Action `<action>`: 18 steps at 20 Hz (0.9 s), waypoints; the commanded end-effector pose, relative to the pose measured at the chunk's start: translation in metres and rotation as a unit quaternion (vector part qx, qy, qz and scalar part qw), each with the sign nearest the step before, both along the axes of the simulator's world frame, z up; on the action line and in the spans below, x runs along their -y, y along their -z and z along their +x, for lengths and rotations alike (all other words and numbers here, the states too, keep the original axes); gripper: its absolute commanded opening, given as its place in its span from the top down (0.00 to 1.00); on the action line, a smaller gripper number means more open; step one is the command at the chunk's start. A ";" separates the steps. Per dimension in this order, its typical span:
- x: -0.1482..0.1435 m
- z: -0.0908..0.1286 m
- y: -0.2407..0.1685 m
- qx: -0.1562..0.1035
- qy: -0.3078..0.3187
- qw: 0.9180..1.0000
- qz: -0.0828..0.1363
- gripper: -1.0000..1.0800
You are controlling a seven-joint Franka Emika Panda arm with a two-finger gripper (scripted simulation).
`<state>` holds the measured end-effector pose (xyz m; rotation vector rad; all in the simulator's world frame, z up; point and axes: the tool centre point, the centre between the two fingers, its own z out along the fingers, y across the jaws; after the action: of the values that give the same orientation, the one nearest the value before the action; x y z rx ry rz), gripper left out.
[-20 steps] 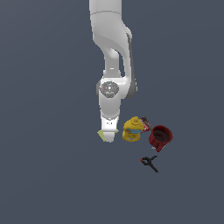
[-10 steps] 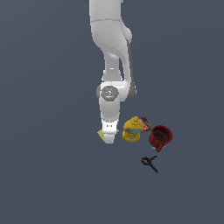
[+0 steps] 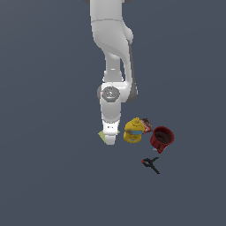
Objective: Pick up a designated object from a clutter of objects.
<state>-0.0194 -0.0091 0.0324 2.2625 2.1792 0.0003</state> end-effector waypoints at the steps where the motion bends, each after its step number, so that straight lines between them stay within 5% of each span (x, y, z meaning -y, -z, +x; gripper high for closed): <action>1: 0.000 0.000 -0.002 0.000 0.000 1.000 0.000 1.00; 18: -0.022 0.000 -0.101 0.000 -0.001 1.000 0.000 1.00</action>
<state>-0.0189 0.0100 0.1188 2.2617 2.1801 -0.0011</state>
